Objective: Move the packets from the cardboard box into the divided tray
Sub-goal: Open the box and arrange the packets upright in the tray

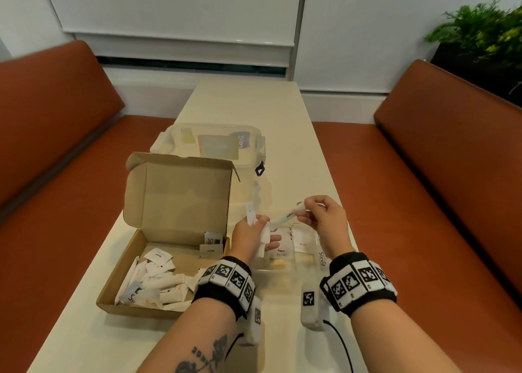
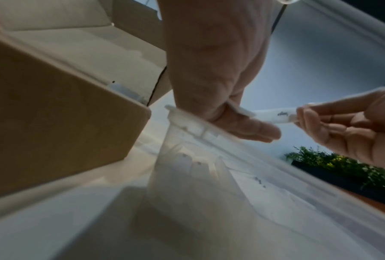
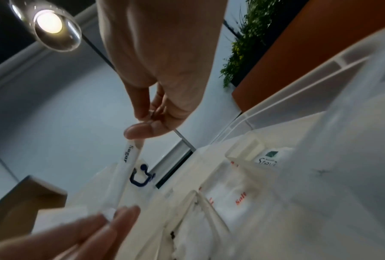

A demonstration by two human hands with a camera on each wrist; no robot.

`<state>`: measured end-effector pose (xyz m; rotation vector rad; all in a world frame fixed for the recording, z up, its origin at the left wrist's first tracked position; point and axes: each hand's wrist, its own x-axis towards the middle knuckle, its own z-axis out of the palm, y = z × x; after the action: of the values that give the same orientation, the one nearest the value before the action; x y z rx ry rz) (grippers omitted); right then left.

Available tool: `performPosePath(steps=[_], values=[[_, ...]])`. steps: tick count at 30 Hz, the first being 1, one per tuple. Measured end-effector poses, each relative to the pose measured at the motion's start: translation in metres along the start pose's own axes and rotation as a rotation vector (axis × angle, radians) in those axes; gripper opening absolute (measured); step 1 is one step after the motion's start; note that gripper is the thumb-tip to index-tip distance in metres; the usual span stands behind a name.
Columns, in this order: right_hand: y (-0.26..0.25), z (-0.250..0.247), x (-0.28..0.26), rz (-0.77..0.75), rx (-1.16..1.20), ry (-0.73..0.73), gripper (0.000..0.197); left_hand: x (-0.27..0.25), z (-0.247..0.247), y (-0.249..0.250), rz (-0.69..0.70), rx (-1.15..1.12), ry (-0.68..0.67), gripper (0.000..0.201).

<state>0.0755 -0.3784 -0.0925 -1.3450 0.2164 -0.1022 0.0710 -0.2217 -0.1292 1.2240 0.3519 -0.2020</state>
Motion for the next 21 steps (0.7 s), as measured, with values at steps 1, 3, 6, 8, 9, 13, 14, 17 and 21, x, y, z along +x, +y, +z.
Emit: performPosePath(steps=[1,3,6,8,9,13,14,17,21], values=[[-0.002,-0.001,0.0,-0.014,0.022,-0.003,0.005,0.0,0.001,0.0,0.007,0.003,0.008,0.017],[-0.003,-0.002,-0.001,-0.027,0.02,0.002,0.003,0.0,0.002,0.001,0.018,0.007,0.015,0.021],[0.0,-0.002,0.0,-0.031,-0.041,0.053,0.007,-0.003,0.003,0.002,0.055,0.008,-0.011,0.02],[0.002,-0.002,0.001,-0.022,-0.039,0.083,0.011,-0.004,0.004,0.003,0.075,0.028,-0.041,0.014],[0.003,-0.001,0.001,-0.009,-0.015,0.088,0.014,-0.004,0.004,0.003,0.085,0.038,-0.056,0.011],[0.009,0.004,-0.001,0.116,0.014,0.034,0.019,-0.005,0.004,0.004,0.142,0.077,-0.031,0.009],[0.011,0.005,-0.002,0.123,-0.006,0.005,0.017,-0.005,0.004,0.003,0.154,0.094,-0.023,0.009],[0.012,0.005,-0.001,0.093,-0.035,-0.002,0.012,-0.004,0.003,0.003,0.181,0.139,-0.006,0.009],[0.012,0.009,-0.003,0.119,-0.072,-0.071,0.013,-0.002,0.001,0.004,0.201,0.137,0.007,0.007]])
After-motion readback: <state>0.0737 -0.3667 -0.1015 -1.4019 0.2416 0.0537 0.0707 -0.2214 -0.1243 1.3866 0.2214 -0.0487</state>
